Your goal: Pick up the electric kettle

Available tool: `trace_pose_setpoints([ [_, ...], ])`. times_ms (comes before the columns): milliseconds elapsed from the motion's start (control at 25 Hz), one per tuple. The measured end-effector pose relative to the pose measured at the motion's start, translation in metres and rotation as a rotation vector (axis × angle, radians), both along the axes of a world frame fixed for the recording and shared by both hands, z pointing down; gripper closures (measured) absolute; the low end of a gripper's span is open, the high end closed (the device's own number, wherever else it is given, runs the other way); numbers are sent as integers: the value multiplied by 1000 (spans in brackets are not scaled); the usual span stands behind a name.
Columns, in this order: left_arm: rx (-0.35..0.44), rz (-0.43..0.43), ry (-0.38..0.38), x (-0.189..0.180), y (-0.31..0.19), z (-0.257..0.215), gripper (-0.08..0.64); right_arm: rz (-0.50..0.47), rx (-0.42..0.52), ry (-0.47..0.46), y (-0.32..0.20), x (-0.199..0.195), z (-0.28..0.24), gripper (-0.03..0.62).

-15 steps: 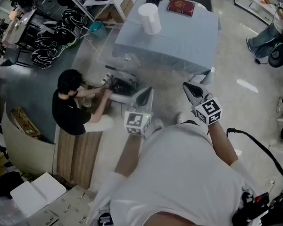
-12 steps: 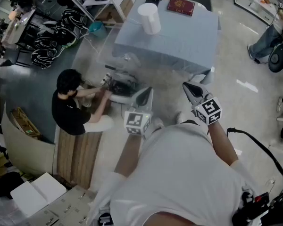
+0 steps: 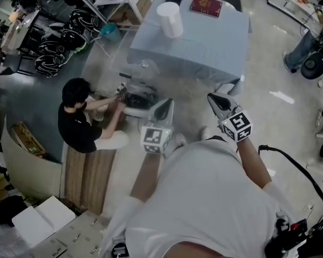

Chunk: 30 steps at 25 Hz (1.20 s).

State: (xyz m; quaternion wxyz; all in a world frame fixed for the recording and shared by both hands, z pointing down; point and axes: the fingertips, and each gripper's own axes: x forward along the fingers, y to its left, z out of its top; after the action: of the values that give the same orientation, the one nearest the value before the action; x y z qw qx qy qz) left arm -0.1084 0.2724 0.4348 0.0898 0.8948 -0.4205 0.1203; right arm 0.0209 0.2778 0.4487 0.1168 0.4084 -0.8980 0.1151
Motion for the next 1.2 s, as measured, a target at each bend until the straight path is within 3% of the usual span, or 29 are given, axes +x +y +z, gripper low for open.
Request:
trace_pose_setpoints([
  [400, 5, -12, 8, 2, 3, -4, 557, -15, -10, -1, 4, 3, 0, 588],
  [1200, -9, -67, -30, 55, 15, 10, 557, -107, 14, 26, 17, 60, 4, 588],
])
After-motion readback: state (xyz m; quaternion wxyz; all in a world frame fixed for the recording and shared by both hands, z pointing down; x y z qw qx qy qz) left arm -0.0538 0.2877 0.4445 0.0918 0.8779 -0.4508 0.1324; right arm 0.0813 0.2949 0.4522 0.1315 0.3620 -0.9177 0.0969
